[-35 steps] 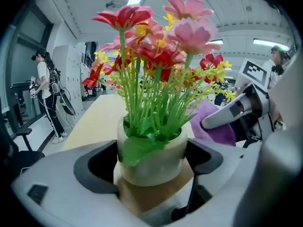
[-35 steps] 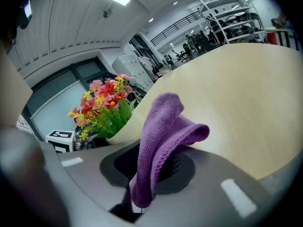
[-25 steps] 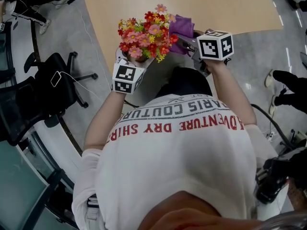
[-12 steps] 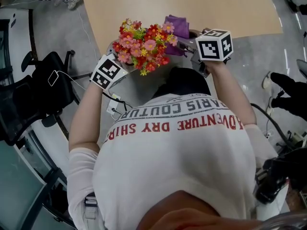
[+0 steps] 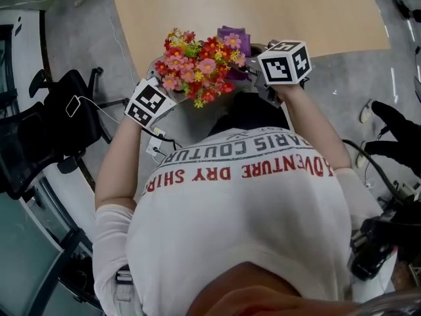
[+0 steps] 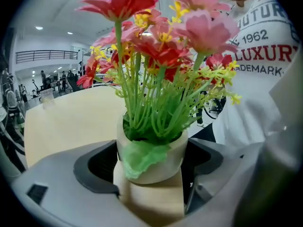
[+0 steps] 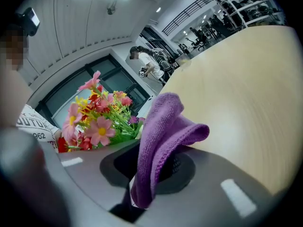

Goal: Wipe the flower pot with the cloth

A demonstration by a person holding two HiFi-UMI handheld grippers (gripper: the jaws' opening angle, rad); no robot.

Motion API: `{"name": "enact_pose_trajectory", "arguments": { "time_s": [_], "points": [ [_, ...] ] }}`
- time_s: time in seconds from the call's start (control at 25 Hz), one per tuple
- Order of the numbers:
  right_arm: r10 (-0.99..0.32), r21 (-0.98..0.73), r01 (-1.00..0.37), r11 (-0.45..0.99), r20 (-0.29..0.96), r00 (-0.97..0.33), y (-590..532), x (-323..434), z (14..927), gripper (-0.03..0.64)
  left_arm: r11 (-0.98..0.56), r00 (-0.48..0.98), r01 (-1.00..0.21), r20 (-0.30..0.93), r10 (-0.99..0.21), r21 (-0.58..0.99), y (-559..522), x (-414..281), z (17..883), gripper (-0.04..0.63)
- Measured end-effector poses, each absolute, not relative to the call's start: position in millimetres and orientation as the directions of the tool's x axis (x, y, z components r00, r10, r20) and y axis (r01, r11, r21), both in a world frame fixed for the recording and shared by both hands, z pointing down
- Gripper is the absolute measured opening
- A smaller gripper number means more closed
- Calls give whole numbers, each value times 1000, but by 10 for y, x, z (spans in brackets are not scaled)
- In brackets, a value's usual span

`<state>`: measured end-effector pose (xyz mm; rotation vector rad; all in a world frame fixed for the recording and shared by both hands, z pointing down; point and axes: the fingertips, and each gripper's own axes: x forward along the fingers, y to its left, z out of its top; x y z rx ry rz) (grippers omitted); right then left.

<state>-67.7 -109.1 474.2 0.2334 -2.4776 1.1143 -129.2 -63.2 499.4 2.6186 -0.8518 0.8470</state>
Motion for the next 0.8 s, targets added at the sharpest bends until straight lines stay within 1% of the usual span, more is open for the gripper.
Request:
{"name": "enact_pose_trajectory", "arguments": {
  "time_s": [0.12, 0.48, 0.64, 0.8],
  "points": [
    [20, -664, -327, 673, 458, -889, -1142, -709, 4759, 53, -793, 661, -605, 597, -455, 65, -658, -1300, 4962, 457],
    [-10, -575, -450, 683, 608, -794, -1156, -700, 5071, 52, -797, 666, -601, 591, -455, 64, -592, -1286, 4971, 457],
    [-31, -599, -467, 651, 593, -805, -1219, -685, 5092, 52, -793, 663, -606, 589, -463, 60, -635, -1306, 4958, 457],
    [-86, -619, -480, 621, 555, -827, -1183, -599, 5024, 52, -758, 630, -649, 604, -488, 65, -573, -1334, 4967, 458]
  ]
}}
